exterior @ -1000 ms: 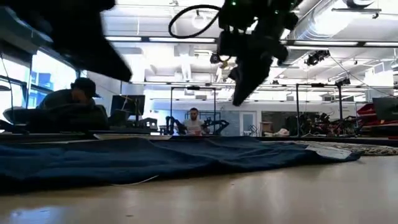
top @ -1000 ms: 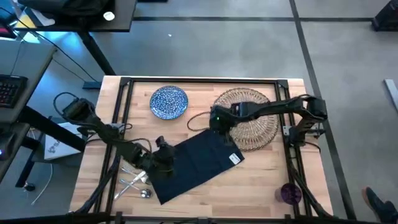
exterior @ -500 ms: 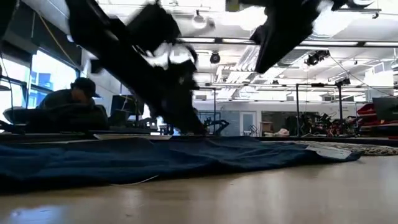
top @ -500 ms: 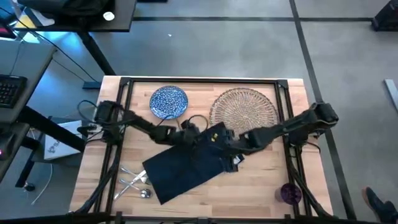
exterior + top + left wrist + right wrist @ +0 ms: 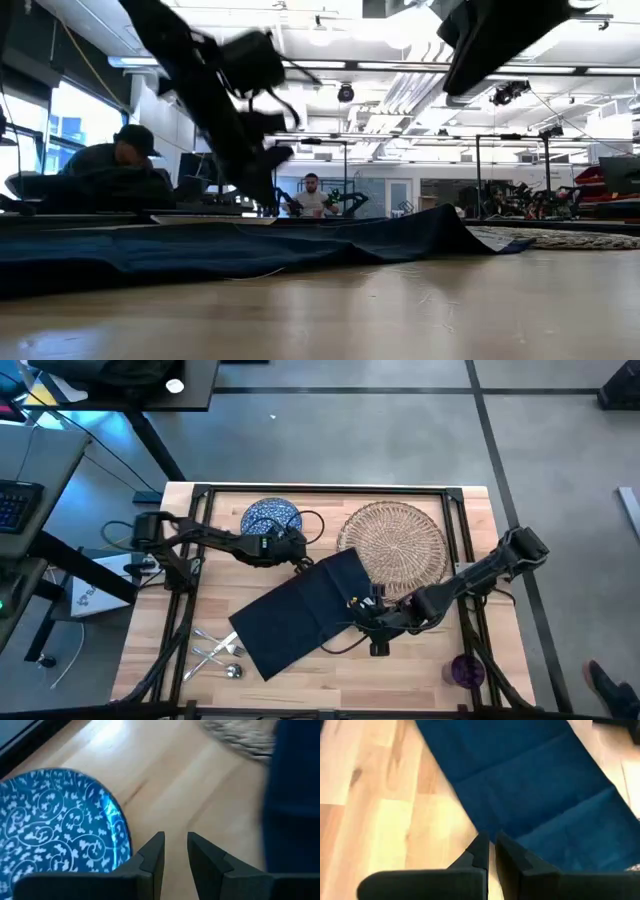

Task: Set table place
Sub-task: Fold the blue table napkin

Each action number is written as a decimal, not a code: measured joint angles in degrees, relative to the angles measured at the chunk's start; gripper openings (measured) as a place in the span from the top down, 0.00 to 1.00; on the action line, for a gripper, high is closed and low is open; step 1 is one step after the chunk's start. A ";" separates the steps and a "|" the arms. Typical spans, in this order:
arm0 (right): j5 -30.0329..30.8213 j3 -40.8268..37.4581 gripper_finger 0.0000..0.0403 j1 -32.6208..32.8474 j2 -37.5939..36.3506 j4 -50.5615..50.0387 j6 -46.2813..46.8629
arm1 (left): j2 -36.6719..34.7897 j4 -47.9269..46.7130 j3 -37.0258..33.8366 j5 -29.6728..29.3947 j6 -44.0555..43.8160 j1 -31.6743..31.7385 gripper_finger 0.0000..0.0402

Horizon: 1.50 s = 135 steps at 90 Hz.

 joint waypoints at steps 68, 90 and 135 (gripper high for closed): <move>8.84 -11.14 1.00 -19.70 11.43 24.33 -15.50 | 12.13 6.80 0.26 3.75 -4.13 -19.44 0.84; 0.19 -4.23 1.00 -17.78 6.30 15.64 -24.16 | 5.12 -1.08 -0.24 4.30 -6.99 -22.62 0.84; -16.43 -5.87 1.00 -7.13 16.78 38.89 -10.31 | 6.24 4.48 -0.04 -13.16 -11.63 -24.49 0.84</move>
